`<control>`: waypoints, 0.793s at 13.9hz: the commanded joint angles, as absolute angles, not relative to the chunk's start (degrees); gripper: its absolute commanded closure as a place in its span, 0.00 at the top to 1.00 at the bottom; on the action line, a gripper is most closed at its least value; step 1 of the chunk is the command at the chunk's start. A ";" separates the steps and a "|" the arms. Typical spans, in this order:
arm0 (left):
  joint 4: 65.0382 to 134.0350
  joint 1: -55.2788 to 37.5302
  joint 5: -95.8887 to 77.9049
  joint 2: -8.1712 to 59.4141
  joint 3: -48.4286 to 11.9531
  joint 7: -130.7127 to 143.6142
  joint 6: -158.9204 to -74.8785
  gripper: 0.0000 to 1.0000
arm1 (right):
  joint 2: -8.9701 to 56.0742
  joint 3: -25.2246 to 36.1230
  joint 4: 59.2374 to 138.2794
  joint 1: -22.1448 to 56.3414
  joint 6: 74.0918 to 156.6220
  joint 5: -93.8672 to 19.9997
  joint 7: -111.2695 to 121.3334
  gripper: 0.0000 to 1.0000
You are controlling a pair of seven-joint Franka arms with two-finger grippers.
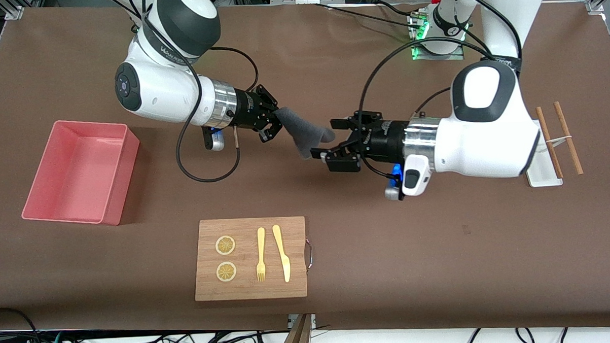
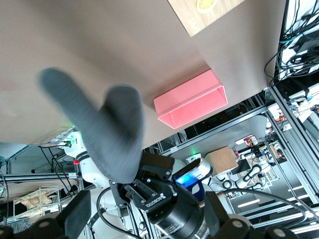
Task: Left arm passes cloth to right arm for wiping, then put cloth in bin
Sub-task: 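Grasp the cloth with the right gripper while the left gripper releases it, then pull the cloth away with the right gripper while the left gripper withdraws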
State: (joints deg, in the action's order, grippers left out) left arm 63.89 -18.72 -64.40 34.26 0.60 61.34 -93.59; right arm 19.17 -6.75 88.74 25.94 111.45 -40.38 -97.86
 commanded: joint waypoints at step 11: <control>63.89 -10.81 -29.22 29.46 0.18 35.11 -72.96 1.00 | 26.27 -6.77 87.80 30.41 105.20 -17.71 -71.04 0.00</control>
